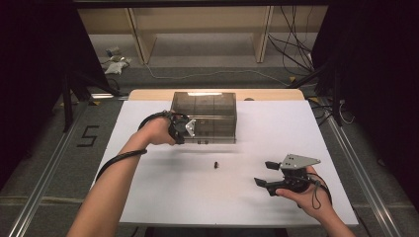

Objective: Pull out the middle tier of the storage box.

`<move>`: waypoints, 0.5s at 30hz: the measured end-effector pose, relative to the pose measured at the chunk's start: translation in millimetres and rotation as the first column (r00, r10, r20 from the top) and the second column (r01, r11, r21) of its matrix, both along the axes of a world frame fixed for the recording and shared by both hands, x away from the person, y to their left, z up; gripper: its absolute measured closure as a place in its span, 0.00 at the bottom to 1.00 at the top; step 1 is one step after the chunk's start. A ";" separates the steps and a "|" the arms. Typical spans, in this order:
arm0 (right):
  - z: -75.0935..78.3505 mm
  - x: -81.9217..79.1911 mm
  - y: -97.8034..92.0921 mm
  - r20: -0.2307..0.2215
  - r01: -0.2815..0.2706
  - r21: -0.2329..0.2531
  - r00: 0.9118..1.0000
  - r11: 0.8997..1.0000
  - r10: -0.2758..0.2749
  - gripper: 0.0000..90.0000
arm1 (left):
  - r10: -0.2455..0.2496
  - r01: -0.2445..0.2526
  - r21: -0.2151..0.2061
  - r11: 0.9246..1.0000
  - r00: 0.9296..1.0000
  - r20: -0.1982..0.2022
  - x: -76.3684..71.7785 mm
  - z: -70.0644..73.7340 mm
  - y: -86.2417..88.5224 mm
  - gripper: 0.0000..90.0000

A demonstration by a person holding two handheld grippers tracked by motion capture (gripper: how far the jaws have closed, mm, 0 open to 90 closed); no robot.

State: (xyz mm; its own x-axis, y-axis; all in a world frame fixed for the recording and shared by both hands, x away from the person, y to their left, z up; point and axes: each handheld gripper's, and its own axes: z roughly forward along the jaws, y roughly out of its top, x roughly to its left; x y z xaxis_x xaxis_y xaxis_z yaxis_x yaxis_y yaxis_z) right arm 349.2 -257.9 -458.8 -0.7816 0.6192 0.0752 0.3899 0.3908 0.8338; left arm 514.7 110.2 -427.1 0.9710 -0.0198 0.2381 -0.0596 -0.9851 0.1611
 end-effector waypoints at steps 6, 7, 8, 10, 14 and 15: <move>-0.2 0.4 -0.1 -0.001 0.000 0.000 1.000 1.000 0.000 0.29 | -0.009 0.009 -0.002 1.000 1.000 -0.007 -1.8 0.7 0.2 0.94; -0.2 0.4 -0.1 -0.001 0.000 0.000 1.000 1.000 0.000 0.29 | -0.008 0.008 0.001 1.000 1.000 -0.009 -2.0 0.9 0.7 0.94; -0.1 0.4 -0.3 -0.002 0.000 -0.001 1.000 1.000 0.000 0.29 | -0.010 0.010 0.000 1.000 1.000 -0.010 -1.9 0.9 1.1 0.94; -0.2 0.5 -0.3 -0.003 0.000 0.000 1.000 1.000 0.000 0.29 | -0.012 0.013 0.006 1.000 1.000 -0.016 -2.0 1.3 2.3 0.94; -0.4 0.7 -0.1 -0.004 0.001 0.000 1.000 1.000 -0.001 0.29 | -0.009 0.009 0.002 1.000 1.000 -0.025 -2.7 1.0 3.5 0.94; -0.5 0.7 0.1 -0.003 0.001 0.001 1.000 1.000 -0.001 0.29 | -0.014 0.014 0.005 1.000 1.000 -0.026 -2.3 1.3 3.6 0.94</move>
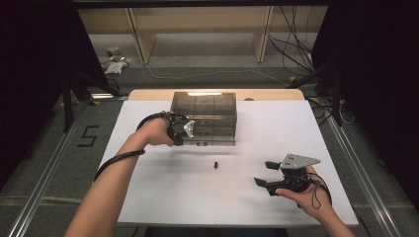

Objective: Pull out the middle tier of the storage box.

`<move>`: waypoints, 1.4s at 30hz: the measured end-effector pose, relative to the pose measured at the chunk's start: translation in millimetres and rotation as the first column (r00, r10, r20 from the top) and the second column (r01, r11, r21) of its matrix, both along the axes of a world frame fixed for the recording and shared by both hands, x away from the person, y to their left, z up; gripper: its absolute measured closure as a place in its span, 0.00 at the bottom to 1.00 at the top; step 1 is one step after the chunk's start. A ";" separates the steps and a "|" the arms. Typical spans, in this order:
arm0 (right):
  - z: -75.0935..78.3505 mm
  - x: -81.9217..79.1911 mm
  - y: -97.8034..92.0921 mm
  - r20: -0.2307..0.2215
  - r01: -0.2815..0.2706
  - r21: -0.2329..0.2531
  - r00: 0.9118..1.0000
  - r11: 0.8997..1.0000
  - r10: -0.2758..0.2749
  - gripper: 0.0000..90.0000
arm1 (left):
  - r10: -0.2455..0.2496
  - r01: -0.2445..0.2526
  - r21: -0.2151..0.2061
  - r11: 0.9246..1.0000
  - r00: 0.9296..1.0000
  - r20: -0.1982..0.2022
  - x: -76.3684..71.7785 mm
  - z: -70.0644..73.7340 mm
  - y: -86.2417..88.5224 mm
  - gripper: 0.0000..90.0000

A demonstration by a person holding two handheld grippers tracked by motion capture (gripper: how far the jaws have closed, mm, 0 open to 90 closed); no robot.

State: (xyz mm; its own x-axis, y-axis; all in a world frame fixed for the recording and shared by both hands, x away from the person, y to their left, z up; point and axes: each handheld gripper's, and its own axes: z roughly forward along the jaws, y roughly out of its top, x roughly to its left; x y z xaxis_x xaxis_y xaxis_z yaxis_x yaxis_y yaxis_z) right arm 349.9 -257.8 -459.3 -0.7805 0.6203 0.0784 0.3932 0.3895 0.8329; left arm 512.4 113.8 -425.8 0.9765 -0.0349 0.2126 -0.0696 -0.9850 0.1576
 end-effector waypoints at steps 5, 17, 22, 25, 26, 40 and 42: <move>-0.2 0.0 0.0 0.000 0.000 -0.001 1.000 1.000 0.000 0.29 | -0.001 0.001 -0.004 1.000 1.000 -0.004 -0.7 -0.4 0.9 0.95; -0.2 0.2 -0.2 0.001 0.001 -0.002 1.000 1.000 -0.001 0.29 | -0.007 0.006 -0.008 1.000 1.000 -0.013 -4.5 0.2 0.9 0.94; -0.2 0.2 -0.1 0.000 0.001 -0.002 1.000 1.000 -0.001 0.29 | -0.016 0.016 -0.007 1.000 1.000 -0.006 -4.9 0.9 0.5 0.94; -0.2 0.2 -0.3 -0.001 0.001 -0.002 1.000 1.000 -0.001 0.29 | -0.013 0.013 -0.010 1.000 1.000 -0.007 -4.9 0.8 0.7 0.94; -0.2 0.3 -0.4 0.000 0.001 -0.003 1.000 1.000 -0.001 0.29 | -0.008 0.008 -0.013 1.000 1.000 -0.006 -4.7 0.4 0.9 0.94; 0.1 -0.4 -0.4 -0.002 0.001 -0.002 1.000 1.000 -0.001 0.29 | 0.074 -0.074 -0.058 0.996 0.997 -0.002 -5.4 2.7 0.0 0.83; 0.1 -0.3 -0.5 -0.001 0.000 -0.002 1.000 1.000 0.000 0.29 | 0.096 -0.095 -0.079 0.992 0.995 0.006 -7.1 4.7 0.4 0.80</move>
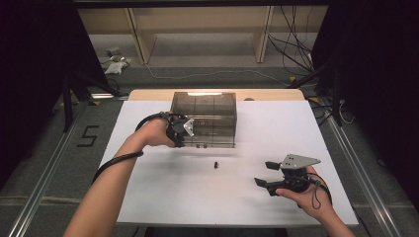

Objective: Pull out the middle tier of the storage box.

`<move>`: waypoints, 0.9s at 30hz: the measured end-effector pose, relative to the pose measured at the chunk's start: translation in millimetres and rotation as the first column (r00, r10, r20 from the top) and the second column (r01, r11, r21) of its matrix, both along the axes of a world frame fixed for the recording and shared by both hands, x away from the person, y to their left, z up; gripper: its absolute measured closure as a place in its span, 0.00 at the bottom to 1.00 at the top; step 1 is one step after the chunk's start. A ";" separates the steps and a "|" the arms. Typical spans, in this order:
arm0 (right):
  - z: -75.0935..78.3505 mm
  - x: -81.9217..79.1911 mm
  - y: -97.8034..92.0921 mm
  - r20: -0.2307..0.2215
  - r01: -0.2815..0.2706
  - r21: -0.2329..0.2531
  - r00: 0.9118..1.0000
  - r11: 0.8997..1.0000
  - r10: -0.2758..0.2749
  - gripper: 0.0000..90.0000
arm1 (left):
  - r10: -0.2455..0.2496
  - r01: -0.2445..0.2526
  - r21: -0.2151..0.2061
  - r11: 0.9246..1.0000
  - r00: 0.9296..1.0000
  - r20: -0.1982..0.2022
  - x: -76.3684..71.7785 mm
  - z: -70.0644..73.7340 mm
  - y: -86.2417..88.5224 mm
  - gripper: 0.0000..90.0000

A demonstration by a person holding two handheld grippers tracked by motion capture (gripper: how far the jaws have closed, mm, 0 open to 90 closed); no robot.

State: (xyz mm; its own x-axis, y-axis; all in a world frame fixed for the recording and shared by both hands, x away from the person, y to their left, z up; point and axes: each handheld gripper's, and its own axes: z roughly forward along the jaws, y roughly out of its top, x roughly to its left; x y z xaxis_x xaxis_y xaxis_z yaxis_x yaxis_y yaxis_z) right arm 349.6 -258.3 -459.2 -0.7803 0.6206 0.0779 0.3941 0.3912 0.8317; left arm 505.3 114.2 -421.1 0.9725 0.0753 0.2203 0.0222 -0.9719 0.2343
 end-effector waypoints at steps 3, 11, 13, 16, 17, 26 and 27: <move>-0.1 0.1 0.0 0.000 0.001 0.000 1.000 1.000 -0.001 0.29 | 0.054 -0.054 -0.022 0.998 0.999 0.003 -3.0 2.3 0.4 0.72; 0.2 -0.7 0.9 -0.003 0.000 -0.003 1.000 1.000 0.000 0.29 | 0.185 -0.182 -0.108 0.977 0.983 0.016 -13.3 7.8 6.5 0.45; -0.1 -0.5 1.0 -0.001 -0.002 -0.006 1.000 1.000 0.002 0.29 | 0.218 -0.213 -0.131 0.968 0.976 0.022 -16.4 8.5 8.1 0.41; -0.3 -0.2 1.0 0.000 -0.004 -0.008 1.000 1.000 0.004 0.29 | 0.253 -0.246 -0.158 0.956 0.967 0.030 -20.0 7.8 10.5 0.35; -0.3 -0.2 1.0 0.000 -0.004 -0.009 1.000 1.000 0.004 0.29 | 0.264 -0.256 -0.165 0.953 0.964 0.030 -21.0 7.4 11.3 0.32; -0.4 -0.3 0.9 0.001 -0.005 -0.010 1.000 1.000 0.005 0.29 | 0.354 -0.333 -0.269 0.904 0.935 0.032 -33.5 -3.1 18.0 0.17; -0.4 -0.4 0.9 -0.001 -0.004 -0.010 1.000 1.000 0.004 0.29 | 0.359 -0.338 -0.274 0.900 0.933 0.029 -34.8 -3.8 18.6 0.17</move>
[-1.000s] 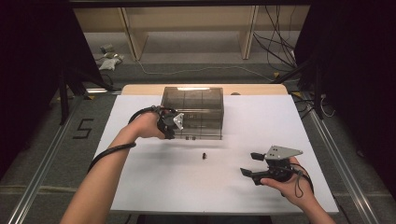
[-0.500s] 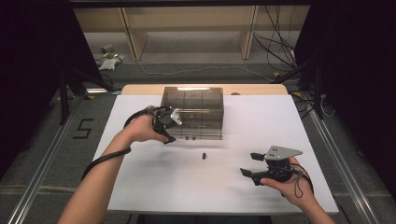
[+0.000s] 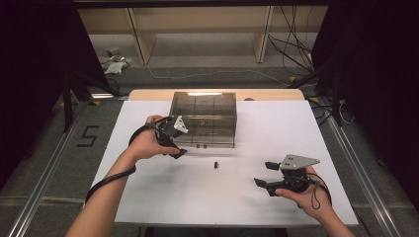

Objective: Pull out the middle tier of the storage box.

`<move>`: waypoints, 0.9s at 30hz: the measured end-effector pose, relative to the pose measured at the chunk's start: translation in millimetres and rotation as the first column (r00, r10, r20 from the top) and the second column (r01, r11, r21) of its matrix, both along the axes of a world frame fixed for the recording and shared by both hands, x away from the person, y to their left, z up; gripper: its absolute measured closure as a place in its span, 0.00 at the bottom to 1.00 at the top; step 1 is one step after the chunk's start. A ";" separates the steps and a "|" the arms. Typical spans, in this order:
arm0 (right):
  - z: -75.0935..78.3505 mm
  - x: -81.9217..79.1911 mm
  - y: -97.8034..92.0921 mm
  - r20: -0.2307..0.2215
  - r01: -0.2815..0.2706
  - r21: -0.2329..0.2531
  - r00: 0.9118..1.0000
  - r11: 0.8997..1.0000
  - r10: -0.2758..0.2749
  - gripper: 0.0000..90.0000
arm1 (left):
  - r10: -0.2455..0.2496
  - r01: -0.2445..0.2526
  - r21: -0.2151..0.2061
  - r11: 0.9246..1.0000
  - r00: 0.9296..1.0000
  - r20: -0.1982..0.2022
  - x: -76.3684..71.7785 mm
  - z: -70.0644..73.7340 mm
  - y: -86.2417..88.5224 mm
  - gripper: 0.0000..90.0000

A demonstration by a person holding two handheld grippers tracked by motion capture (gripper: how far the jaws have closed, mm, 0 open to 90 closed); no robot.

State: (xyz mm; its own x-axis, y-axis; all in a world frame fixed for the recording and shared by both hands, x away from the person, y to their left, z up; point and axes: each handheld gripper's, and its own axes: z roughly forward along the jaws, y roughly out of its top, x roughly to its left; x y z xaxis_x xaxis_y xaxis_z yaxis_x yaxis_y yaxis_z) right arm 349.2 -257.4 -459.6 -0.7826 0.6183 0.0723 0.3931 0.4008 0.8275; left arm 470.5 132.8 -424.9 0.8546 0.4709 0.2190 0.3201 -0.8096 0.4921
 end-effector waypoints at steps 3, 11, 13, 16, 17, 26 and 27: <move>0.0 0.1 0.1 0.002 -0.001 -0.001 1.000 1.000 0.001 0.29 | 0.034 -0.034 -0.051 0.998 0.999 0.001 -6.6 -3.7 2.0 0.13; -0.4 0.1 0.8 0.002 0.002 0.003 1.000 1.000 -0.002 0.29 | 0.091 -0.090 -0.156 0.984 0.996 -0.001 -28.2 -14.8 6.6 0.01; -0.6 0.2 0.9 0.001 0.002 0.002 1.000 1.000 -0.002 0.29 | 0.104 -0.103 -0.168 0.980 0.995 -0.002 -34.9 -20.3 7.0 0.00; -0.5 0.3 1.2 0.003 0.002 0.002 1.000 1.000 -0.002 0.29 | 0.107 -0.106 -0.171 0.980 0.994 -0.001 -43.7 -25.1 5.5 0.00; -0.3 0.2 1.2 0.003 0.002 0.002 1.000 1.000 -0.002 0.29 | 0.107 -0.105 -0.179 0.978 0.994 0.001 -46.1 -25.7 5.0 0.00; 0.2 0.6 0.1 0.001 0.009 0.008 1.000 1.000 -0.009 0.29 | 0.090 -0.090 -0.227 0.970 0.996 -0.011 -69.7 -33.3 6.4 0.00; 0.4 0.6 0.2 -0.001 0.010 0.008 1.000 1.000 -0.010 0.29 | 0.087 -0.088 -0.229 0.970 0.996 -0.013 -71.5 -34.1 7.1 0.00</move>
State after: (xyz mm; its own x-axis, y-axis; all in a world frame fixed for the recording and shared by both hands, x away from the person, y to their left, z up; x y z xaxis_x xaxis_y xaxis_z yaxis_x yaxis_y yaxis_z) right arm 349.8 -257.2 -459.2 -0.7763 0.6255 0.0779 0.3976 0.3900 0.8306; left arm 399.0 139.9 -459.0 0.8081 0.5814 0.0946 0.3862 -0.6443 0.6601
